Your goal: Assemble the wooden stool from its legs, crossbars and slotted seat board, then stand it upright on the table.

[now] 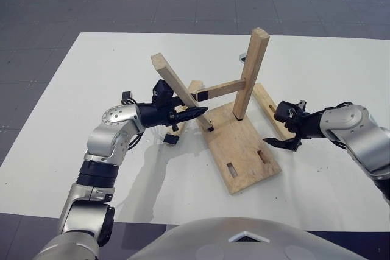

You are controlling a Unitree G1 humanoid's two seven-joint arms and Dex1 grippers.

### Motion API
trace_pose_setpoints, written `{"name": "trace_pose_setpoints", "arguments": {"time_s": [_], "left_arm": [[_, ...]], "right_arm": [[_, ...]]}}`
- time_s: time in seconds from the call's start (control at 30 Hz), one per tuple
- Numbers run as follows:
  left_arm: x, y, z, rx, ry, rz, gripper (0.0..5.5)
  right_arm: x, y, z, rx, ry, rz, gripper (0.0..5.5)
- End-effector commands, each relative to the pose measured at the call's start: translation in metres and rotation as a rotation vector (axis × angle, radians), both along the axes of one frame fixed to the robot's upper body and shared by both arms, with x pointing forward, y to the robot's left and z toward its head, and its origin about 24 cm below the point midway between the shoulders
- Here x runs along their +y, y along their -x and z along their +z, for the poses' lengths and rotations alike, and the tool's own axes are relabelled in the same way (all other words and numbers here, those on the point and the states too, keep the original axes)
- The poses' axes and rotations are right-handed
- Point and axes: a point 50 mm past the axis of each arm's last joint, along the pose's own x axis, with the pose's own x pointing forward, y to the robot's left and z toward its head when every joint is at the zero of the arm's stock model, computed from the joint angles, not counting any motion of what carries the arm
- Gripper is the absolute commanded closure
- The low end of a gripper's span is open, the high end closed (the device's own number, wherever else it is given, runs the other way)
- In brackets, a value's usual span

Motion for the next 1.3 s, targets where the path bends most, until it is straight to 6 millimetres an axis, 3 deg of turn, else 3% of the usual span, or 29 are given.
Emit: {"name": "trace_pose_setpoints", "arguments": {"time_s": [0.03,0.43,0.57,0.67,0.77,0.9,1.07,1.2,1.3], "left_arm": [[0.005,0.010,-0.034,0.144,-0.145,0.019,3.45],[0.013,0.000,-0.034,0.207,-0.280,-0.028,3.45],[0.016,0.004,-0.041,0.215,-0.330,-0.039,3.45],[0.016,0.001,-0.047,0.189,-0.364,-0.005,3.45],[0.019,0.006,-0.055,0.208,-0.388,0.001,3.45],[0.022,0.004,-0.057,0.203,-0.390,0.021,3.45],[0.019,0.003,-0.057,0.200,-0.375,0.035,3.45],[0.017,0.001,-0.058,0.194,-0.376,0.035,3.45],[0.015,0.001,-0.059,0.188,-0.379,0.030,3.45]], "right_arm": [[0.004,-0.006,0.010,-0.039,-0.026,-0.007,0.46],[0.015,-0.011,0.010,-0.073,-0.081,-0.054,0.46],[0.022,-0.019,0.021,-0.106,-0.161,-0.128,0.46],[0.031,-0.033,0.045,-0.084,-0.386,-0.288,0.46],[0.036,-0.033,0.069,0.002,-0.563,-0.334,0.76],[0.039,-0.027,0.093,0.098,-0.745,-0.256,1.56],[0.034,-0.033,0.112,0.057,-0.821,-0.259,2.50],[0.054,-0.035,0.136,0.027,-0.947,-0.184,3.20],[0.064,-0.039,0.167,-0.061,-1.067,-0.199,3.20]]}}
